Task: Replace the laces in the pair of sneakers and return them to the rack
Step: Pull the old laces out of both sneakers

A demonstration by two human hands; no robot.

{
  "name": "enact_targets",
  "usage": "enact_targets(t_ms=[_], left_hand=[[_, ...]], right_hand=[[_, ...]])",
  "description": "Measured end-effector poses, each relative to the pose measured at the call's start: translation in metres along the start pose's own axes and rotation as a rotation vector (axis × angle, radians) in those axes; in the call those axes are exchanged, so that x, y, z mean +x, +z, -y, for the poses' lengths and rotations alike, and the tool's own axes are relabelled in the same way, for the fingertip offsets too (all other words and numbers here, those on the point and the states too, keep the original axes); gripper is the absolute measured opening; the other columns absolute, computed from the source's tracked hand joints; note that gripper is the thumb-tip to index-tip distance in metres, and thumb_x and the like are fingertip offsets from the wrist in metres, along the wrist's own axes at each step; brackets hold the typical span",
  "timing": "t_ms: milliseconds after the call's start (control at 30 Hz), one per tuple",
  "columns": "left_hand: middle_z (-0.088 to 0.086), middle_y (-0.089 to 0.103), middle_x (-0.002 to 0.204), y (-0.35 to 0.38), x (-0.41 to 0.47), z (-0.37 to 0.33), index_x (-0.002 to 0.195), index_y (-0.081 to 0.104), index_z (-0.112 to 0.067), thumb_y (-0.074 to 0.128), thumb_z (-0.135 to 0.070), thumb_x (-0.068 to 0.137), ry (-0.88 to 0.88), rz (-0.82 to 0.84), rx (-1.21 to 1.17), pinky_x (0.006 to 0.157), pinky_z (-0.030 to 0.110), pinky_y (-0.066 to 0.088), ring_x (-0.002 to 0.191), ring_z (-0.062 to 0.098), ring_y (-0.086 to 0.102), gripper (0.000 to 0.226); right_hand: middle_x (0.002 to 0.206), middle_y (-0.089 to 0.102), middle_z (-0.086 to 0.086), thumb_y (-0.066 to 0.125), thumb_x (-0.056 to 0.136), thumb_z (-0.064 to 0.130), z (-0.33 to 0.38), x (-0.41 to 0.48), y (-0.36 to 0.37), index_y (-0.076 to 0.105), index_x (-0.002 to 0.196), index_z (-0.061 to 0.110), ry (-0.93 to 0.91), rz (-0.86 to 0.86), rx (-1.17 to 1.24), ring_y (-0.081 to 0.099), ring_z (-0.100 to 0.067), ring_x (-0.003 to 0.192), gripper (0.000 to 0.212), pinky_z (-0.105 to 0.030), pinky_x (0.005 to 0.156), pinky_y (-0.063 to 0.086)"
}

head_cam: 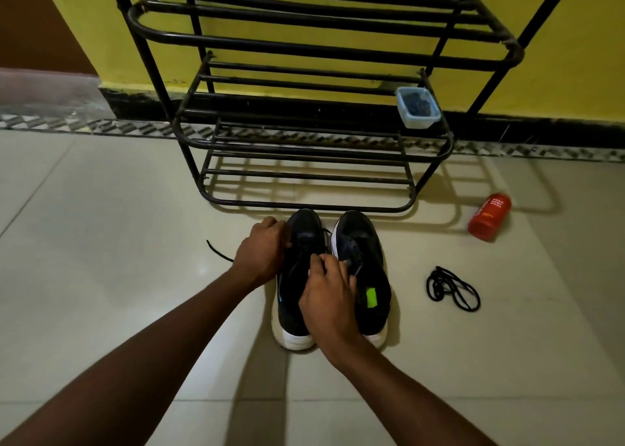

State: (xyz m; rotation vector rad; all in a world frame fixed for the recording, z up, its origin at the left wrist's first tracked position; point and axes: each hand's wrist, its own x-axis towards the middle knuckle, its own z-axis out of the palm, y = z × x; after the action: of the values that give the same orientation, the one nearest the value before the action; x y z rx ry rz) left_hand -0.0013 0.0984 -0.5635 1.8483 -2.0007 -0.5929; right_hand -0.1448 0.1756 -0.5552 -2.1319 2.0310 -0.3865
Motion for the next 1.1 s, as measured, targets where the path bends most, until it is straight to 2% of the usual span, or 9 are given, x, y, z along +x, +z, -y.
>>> enact_targets(t_ms=[200, 300, 433, 567, 667, 767, 833, 1000, 1100], left_hand=[[0.001, 0.069, 0.089, -0.022, 0.002, -0.011, 0.095, 0.043, -0.022, 0.041, -0.025, 0.094, 0.067, -0.155, -0.036, 0.071, 0.036, 0.04, 0.085, 0.027, 0.065, 0.004], [0.003, 0.067, 0.075, -0.045, 0.004, -0.032, 0.097, 0.043, -0.016, 0.041, -0.011, 0.104, 0.059, -0.132, -0.601, 0.066, 0.042, 0.057, 0.071, 0.025, 0.069, 0.009], [-0.002, 0.048, 0.067, -0.075, 0.007, -0.061, 0.099, 0.041, -0.014, 0.037, -0.013, 0.109, 0.111, -0.198, -0.971, 0.051, 0.032, 0.039, 0.056, 0.013, 0.044, 0.011], [0.004, 0.064, 0.081, -0.078, 0.004, -0.05, 0.099, 0.042, -0.017, 0.035, -0.005, 0.093, 0.272, -0.252, -0.334, 0.06, 0.032, 0.044, 0.074, 0.019, 0.058, 0.015], [0.014, 0.066, 0.091, -0.052, -0.001, -0.015, 0.104, 0.049, -0.014, 0.041, -0.01, 0.088, 0.151, -0.032, 0.294, 0.062, 0.038, 0.04, 0.094, 0.034, 0.055, 0.018], [0.016, 0.069, 0.089, -0.038, -0.004, 0.01, 0.084, 0.056, -0.013, 0.057, -0.025, 0.1, 0.052, 0.144, 0.462, 0.076, 0.039, 0.048, 0.098, 0.036, 0.058, 0.019], [0.013, 0.069, 0.081, -0.039, -0.003, 0.009, 0.074, 0.061, -0.012, 0.058, -0.023, 0.101, 0.087, 0.149, 0.247, 0.075, 0.036, 0.045, 0.087, 0.036, 0.06, 0.03], [-0.003, 0.05, 0.082, -0.067, -0.001, -0.03, 0.075, 0.056, -0.018, 0.039, -0.034, 0.106, 0.268, -0.281, -0.184, 0.073, 0.035, 0.034, 0.086, 0.02, 0.045, 0.038], [-0.002, 0.051, 0.068, -0.079, 0.0, -0.058, 0.077, 0.052, -0.014, 0.035, -0.033, 0.11, 0.22, -0.244, -0.805, 0.061, 0.032, 0.047, 0.065, 0.02, 0.057, 0.042]], right_hand=[[0.125, 0.064, -0.021, 0.069, 0.079, 0.003, 0.002, -0.004, 0.002, 0.056, 0.135, -0.001, 0.029, 0.092, 0.057, 0.059, -0.041, 0.12, 0.058, -0.045, 0.091, 0.056], [0.14, 0.053, -0.021, 0.053, 0.091, 0.002, 0.003, -0.002, -0.002, 0.041, 0.147, 0.0, 0.025, 0.122, 0.085, 0.053, -0.038, 0.129, 0.057, -0.042, 0.102, 0.049], [0.143, 0.049, -0.016, 0.044, 0.098, 0.005, 0.002, -0.002, -0.006, 0.034, 0.151, 0.004, 0.039, 0.158, 0.074, 0.053, -0.032, 0.13, 0.054, -0.035, 0.105, 0.046], [0.141, 0.051, -0.016, 0.044, 0.097, 0.004, 0.001, -0.001, -0.004, 0.035, 0.15, 0.005, 0.058, 0.161, 0.07, 0.057, -0.032, 0.125, 0.054, -0.037, 0.101, 0.049], [0.144, 0.049, -0.017, 0.044, 0.097, 0.004, 0.002, -0.001, -0.003, 0.032, 0.151, 0.004, 0.048, 0.164, 0.06, 0.056, -0.034, 0.126, 0.055, -0.039, 0.101, 0.049], [0.144, 0.048, -0.016, 0.045, 0.099, 0.006, 0.002, -0.002, -0.004, 0.03, 0.152, 0.005, 0.046, 0.172, 0.052, 0.054, -0.032, 0.128, 0.055, -0.038, 0.104, 0.047], [0.143, 0.05, -0.016, 0.046, 0.099, 0.005, 0.002, -0.002, -0.004, 0.032, 0.151, 0.005, 0.045, 0.161, 0.06, 0.055, -0.032, 0.127, 0.055, -0.037, 0.104, 0.048], [0.143, 0.05, -0.016, 0.046, 0.097, 0.004, 0.004, -0.003, -0.005, 0.034, 0.15, 0.005, 0.055, 0.159, 0.065, 0.056, -0.032, 0.126, 0.054, -0.038, 0.103, 0.049], [0.146, 0.047, -0.016, 0.048, 0.097, 0.005, 0.004, -0.003, -0.006, 0.036, 0.15, 0.005, 0.071, 0.156, 0.057, 0.053, -0.032, 0.131, 0.054, -0.036, 0.106, 0.046]])
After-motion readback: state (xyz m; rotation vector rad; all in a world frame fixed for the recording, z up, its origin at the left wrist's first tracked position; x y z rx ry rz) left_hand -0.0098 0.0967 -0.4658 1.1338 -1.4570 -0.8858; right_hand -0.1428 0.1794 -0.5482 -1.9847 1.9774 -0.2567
